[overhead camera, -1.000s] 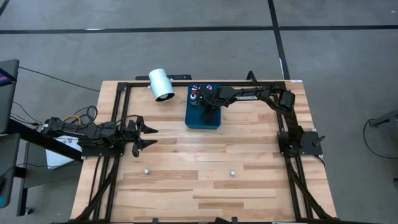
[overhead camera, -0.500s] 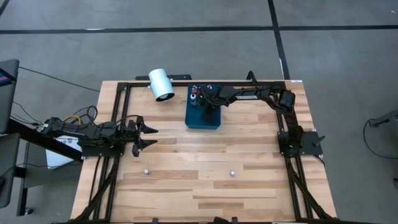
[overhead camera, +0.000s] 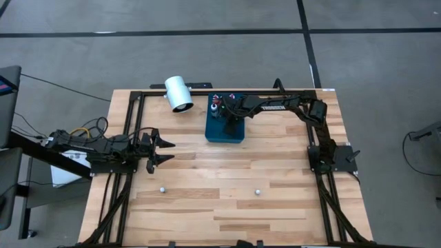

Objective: Pick & Place food coloring
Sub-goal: Put the small violet food coloring bottle into the blue bin, then put the small green food coloring bottle into the blue bin

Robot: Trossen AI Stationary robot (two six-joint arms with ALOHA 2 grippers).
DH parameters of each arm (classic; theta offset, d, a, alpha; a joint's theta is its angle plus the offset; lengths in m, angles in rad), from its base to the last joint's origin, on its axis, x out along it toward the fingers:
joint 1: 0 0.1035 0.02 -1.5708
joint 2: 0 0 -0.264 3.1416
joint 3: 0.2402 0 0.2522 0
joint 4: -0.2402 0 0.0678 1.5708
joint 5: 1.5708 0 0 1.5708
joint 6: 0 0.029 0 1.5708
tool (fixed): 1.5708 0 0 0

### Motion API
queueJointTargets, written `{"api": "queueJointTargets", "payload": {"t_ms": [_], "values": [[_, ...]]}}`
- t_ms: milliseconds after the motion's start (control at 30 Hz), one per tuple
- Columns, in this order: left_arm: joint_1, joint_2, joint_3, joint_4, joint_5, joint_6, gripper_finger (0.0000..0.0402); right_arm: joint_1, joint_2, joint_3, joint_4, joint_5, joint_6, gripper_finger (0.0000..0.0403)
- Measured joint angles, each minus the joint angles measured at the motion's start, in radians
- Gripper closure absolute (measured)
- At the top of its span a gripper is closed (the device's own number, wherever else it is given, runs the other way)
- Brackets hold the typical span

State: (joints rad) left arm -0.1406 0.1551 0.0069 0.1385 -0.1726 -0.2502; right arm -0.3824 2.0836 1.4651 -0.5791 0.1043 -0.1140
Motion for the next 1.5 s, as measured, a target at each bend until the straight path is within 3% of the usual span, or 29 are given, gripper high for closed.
{"api": "queueJointTargets", "payload": {"t_ms": [167,567,933,1133,1300,1500], "values": [[0.0,0.0,0.0,0.0,0.0,0.0,0.0168,0.0,-0.002,0.042,-0.076,0.005,0.013,0.0261],[0.0,0.0,0.0,0.001,0.014,0.001,0.0168,0.048,-0.006,0.333,-0.342,-0.004,-0.051,0.0269],[0.0,0.0,0.0,0.002,0.046,0.001,0.0168,0.089,-0.048,0.348,-0.433,-0.031,0.015,0.0273],[0.0,0.0,0.0,0.003,0.124,0.001,0.0168,0.174,-0.148,0.242,-0.348,-0.027,0.075,0.0272],[0.0,-0.001,0.0,0.013,0.151,0.001,0.0168,0.256,-0.275,0.031,-0.196,-0.02,0.206,0.0275],[0.0,-0.001,0.0,0.019,0.171,0.001,0.0168,0.394,-0.449,-0.214,-0.103,0.083,0.384,0.0274]]}}
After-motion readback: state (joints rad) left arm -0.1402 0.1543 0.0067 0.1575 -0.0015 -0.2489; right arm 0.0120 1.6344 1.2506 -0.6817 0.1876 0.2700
